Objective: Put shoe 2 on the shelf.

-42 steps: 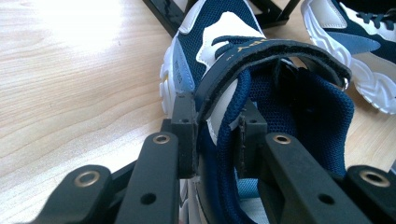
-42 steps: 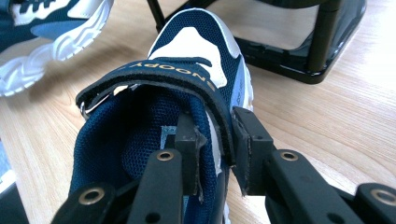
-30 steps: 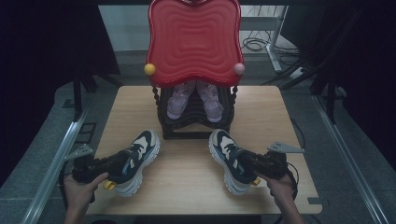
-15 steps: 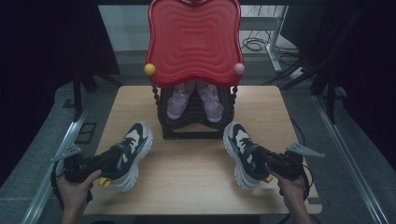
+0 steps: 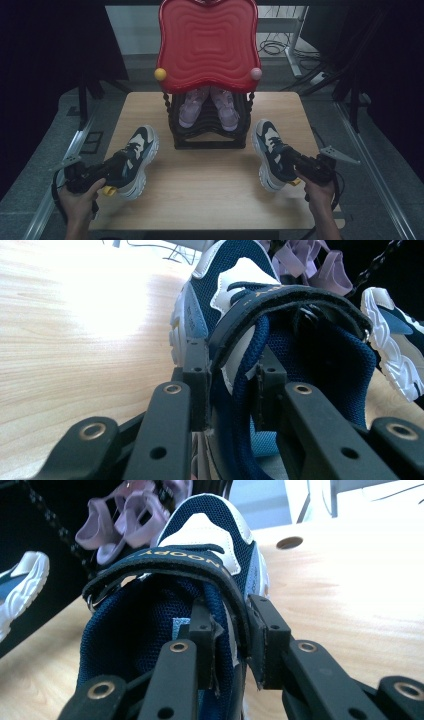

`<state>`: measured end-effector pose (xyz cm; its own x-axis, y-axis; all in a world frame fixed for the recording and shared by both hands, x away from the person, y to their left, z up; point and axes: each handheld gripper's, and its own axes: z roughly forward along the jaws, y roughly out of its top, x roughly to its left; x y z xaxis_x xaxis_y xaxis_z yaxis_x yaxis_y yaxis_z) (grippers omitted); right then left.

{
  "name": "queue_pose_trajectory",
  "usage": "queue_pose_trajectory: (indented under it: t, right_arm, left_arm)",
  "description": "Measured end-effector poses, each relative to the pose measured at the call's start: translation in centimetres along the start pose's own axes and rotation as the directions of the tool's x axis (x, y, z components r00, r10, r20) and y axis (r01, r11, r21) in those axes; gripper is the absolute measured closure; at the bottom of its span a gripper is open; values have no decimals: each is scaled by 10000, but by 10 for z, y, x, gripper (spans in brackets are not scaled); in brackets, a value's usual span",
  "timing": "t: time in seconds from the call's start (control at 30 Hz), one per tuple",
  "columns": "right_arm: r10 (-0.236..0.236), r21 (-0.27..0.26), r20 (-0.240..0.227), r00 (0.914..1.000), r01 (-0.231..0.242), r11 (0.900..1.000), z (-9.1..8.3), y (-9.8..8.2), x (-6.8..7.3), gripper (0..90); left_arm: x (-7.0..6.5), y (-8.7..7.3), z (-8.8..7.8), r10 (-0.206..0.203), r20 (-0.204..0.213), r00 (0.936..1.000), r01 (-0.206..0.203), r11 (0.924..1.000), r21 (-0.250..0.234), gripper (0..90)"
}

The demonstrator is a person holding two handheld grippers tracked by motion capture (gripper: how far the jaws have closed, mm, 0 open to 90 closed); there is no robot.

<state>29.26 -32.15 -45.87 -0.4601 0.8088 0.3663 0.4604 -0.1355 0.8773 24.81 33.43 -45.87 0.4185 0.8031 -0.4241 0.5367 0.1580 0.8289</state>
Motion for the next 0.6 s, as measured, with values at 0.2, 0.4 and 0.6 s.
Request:
queue_pose_trajectory:
  t: [0.2,0.4,0.6]
  right_arm:
    - [152,-395,13,9999,-151,9991,2,13,-2,745]
    - [262,-768,-47,9996,-265,9967,3,22,-2,744]
    - [264,-905,76,9996,-256,9956,1,28,-4,744]
  left_arm:
    - [3,6,1,-168,-44,9998,167,9996,-217,738]
    - [6,10,1,-240,-79,9997,237,9991,-354,738]
    - [6,15,3,-199,-68,9998,196,9990,-394,737]
